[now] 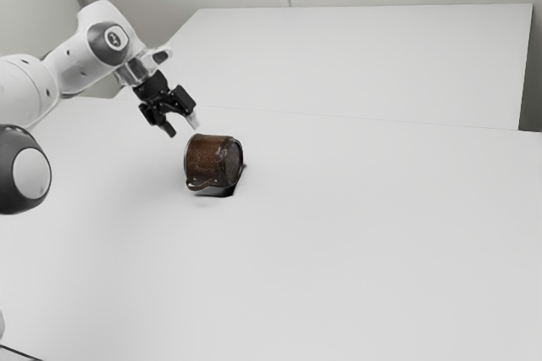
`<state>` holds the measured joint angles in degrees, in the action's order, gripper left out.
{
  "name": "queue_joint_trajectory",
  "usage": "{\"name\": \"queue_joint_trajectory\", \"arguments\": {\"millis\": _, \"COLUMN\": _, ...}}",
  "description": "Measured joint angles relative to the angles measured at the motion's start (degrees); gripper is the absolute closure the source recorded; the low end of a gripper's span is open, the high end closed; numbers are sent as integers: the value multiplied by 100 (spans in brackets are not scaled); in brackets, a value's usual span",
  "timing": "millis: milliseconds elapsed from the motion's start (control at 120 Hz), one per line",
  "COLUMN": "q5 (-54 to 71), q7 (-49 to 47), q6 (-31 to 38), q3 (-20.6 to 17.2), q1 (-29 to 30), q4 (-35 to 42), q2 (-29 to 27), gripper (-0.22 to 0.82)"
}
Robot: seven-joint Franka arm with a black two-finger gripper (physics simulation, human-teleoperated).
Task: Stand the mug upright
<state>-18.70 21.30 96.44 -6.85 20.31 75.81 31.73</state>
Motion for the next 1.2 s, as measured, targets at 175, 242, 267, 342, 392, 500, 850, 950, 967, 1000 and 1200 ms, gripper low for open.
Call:
{"name": "queue_joint_trajectory", "arguments": {"millis": 175, "q5": -395, "q7": 248, "q6": 100, "q3": 3, "q1": 81, "q4": 32, "q2": 242, "gripper": 0}}
{"name": "queue_joint_trajectory", "arguments": {"millis": 242, "q5": -567, "q7": 325, "q6": 120, "q3": 7, "q1": 109, "q4": 50, "q2": 309, "gripper": 0}}
{"name": "queue_joint_trajectory", "arguments": {"millis": 267, "q5": -633, "q7": 351, "q6": 126, "q3": 8, "q1": 114, "q4": 53, "q2": 329, "gripper": 0}}
{"name": "queue_joint_trajectory", "arguments": {"millis": 342, "q5": -861, "q7": 426, "q6": 139, "q3": 8, "q1": 124, "q4": 74, "q2": 376, "gripper": 0}}
{"name": "queue_joint_trajectory", "arguments": {"millis": 392, "q5": -1041, "q7": 483, "q6": 145, "q3": 10, "q1": 138, "q4": 87, "q2": 394, "gripper": 0}}
{"name": "queue_joint_trajectory", "arguments": {"millis": 500, "q5": -1380, "q7": 612, "q6": 151, "q3": 10, "q1": 195, "q4": 130, "q2": 441, "gripper": 0}}
{"name": "queue_joint_trajectory", "arguments": {"millis": 850, "q5": -2514, "q7": 1098, "q6": 136, "q3": 9, "q1": 263, "q4": 367, "q2": 676, "gripper": 2}}
{"name": "queue_joint_trajectory", "arguments": {"millis": 950, "q5": -2687, "q7": 1225, "q6": 123, "q3": 9, "q1": 256, "q4": 381, "q2": 682, "gripper": 20}}
{"name": "queue_joint_trajectory", "arguments": {"millis": 967, "q5": -2706, "q7": 1244, "q6": 121, "q3": 9, "q1": 256, "q4": 382, "q2": 682, "gripper": 24}}
{"name": "queue_joint_trajectory", "arguments": {"millis": 1000, "q5": -2735, "q7": 1280, "q6": 117, "q3": 9, "q1": 255, "q4": 383, "q2": 679, "gripper": 32}}
{"name": "queue_joint_trajectory", "arguments": {"millis": 1200, "q5": -2762, "q7": 1453, "q6": 128, "q3": 6, "q1": 258, "q4": 384, "q2": 647, "gripper": 59}}
